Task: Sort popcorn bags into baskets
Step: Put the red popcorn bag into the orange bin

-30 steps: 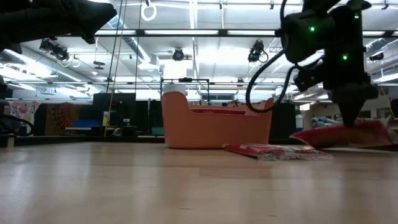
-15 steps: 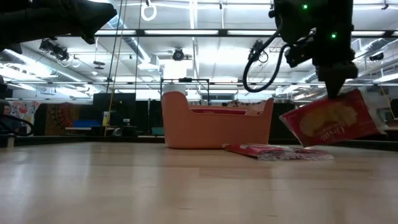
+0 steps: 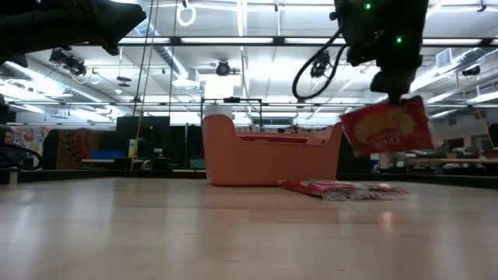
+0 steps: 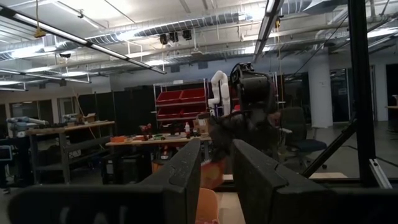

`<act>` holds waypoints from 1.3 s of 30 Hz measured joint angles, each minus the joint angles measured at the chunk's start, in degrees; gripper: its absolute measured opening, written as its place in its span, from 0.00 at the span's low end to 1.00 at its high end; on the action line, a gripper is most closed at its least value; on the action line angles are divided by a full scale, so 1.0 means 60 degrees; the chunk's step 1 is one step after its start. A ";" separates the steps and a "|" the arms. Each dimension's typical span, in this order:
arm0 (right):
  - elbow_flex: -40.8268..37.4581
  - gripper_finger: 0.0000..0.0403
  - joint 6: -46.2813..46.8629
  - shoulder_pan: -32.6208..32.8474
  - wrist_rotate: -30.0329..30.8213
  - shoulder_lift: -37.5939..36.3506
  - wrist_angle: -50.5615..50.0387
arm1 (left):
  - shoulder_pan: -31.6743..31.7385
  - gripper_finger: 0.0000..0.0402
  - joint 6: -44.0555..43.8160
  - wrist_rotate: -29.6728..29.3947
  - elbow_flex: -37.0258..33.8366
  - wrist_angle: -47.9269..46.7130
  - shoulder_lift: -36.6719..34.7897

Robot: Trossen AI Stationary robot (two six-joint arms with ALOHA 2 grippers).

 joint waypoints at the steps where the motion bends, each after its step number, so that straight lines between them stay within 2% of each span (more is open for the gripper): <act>1: 0.0000 0.01 0.0000 -0.0073 0.0277 -0.0110 0.0005 | 0.0000 0.23 0.0000 0.0000 -0.0002 0.0002 -0.0003; 6: 0.0000 0.01 -0.0054 -0.0411 0.1791 -0.0543 0.0032 | 0.0000 0.23 0.0011 -0.0038 0.0000 0.0000 0.0000; 9: 0.0000 0.01 -0.0828 -0.0466 0.2721 -0.0680 0.0667 | 0.0000 0.23 0.0051 -0.0098 0.0000 0.0003 0.0000; 12: 0.0000 0.01 -0.2403 -0.0458 0.3482 -0.0737 0.2270 | 0.0000 0.23 0.0065 -0.0098 0.0000 0.0000 0.0000; 16: 0.0000 0.01 -0.5725 -0.0380 0.3799 -0.0725 0.5127 | 0.0000 0.23 0.0076 -0.0098 0.0000 0.0000 0.0000; 21: 0.0000 0.02 -0.9770 -0.0367 0.3054 -0.0715 0.9226 | 0.0000 0.23 0.0080 -0.0098 0.0000 0.0000 0.0004; 23: -0.0001 0.02 -1.1046 -0.0439 0.2270 -0.0715 1.0518 | 0.0003 0.23 0.0076 -0.0098 -0.0003 0.0004 0.0004; 26: -0.0244 0.02 -1.2075 -0.0703 0.0861 -0.0715 1.2166 | 0.0000 0.23 0.0045 -0.0098 0.0000 0.0043 0.0004; 29: -0.0617 0.02 -1.2499 -0.1092 -0.0241 -0.0587 1.3078 | 0.0000 0.23 -0.0045 -0.0098 0.0000 0.0117 0.0004; 31: -0.0867 0.02 -1.2482 -0.1393 -0.0533 -0.0324 1.3369 | 0.0000 0.23 -0.0114 -0.0098 0.0000 0.0123 0.0004; 35: -0.0954 0.03 -1.2457 -0.1828 -0.0484 0.0454 1.2915 | 0.0000 0.23 -0.0166 -0.0101 0.0000 0.0148 0.0043; 39: -0.0468 0.08 -1.2881 -0.1693 -0.0364 0.0876 1.2913 | 0.0000 0.23 -0.0165 -0.0099 -0.0003 0.0112 0.0044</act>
